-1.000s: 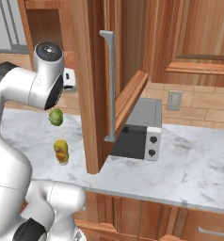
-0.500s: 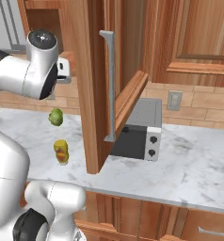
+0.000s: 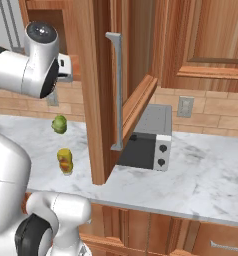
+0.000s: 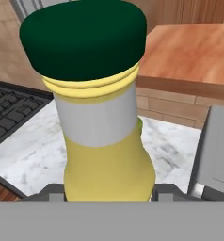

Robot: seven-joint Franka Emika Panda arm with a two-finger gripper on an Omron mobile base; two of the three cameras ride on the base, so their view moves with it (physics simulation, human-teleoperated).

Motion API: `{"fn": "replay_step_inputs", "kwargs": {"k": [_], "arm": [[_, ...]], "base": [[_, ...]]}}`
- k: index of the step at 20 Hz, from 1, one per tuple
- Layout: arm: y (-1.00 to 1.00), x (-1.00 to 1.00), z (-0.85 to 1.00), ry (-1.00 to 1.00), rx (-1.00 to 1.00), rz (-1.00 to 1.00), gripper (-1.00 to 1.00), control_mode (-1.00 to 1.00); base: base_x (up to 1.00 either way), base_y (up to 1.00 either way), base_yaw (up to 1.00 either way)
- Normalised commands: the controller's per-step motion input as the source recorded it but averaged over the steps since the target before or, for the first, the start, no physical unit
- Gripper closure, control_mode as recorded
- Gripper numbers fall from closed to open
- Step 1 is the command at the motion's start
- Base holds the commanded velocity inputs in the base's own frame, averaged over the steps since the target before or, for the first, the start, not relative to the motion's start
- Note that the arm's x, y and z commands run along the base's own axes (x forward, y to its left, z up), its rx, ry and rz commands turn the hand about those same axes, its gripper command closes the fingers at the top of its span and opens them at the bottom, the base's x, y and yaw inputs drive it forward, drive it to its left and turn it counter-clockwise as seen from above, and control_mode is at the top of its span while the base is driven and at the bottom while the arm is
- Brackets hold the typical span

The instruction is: Pick the mustard and mustard from the counter and place them in the cabinet.

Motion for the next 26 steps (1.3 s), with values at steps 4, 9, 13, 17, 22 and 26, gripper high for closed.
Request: {"fn": "replay_step_inputs", "kwargs": {"k": [4, 9, 13, 17, 22, 26], "arm": [[0.02, 0.14, 0.00, 0.00, 0.00, 0.00, 1.00, -1.00], [0.01, 0.12, 0.00, -0.04, 0.00, -0.04, 1.00, -1.00], [0.03, 0.11, 0.00, -0.08, 0.00, -0.15, 1.00, -1.00], [0.13, 0.01, 0.00, -0.10, -0.01, -0.19, 1.00, -1.00], [0.11, 0.03, 0.00, -0.10, -0.01, -0.21, 1.00, -1.00], [0.04, 0.02, 0.00, -0.06, 0.00, -0.13, 1.00, -1.00]], "base": [[0.00, 0.00, 0.00], [0.00, 0.00, 0.00], [0.00, 0.00, 0.00], [0.00, 0.00, 0.00], [0.00, 0.00, 0.00], [0.00, 0.00, 0.00]]}}
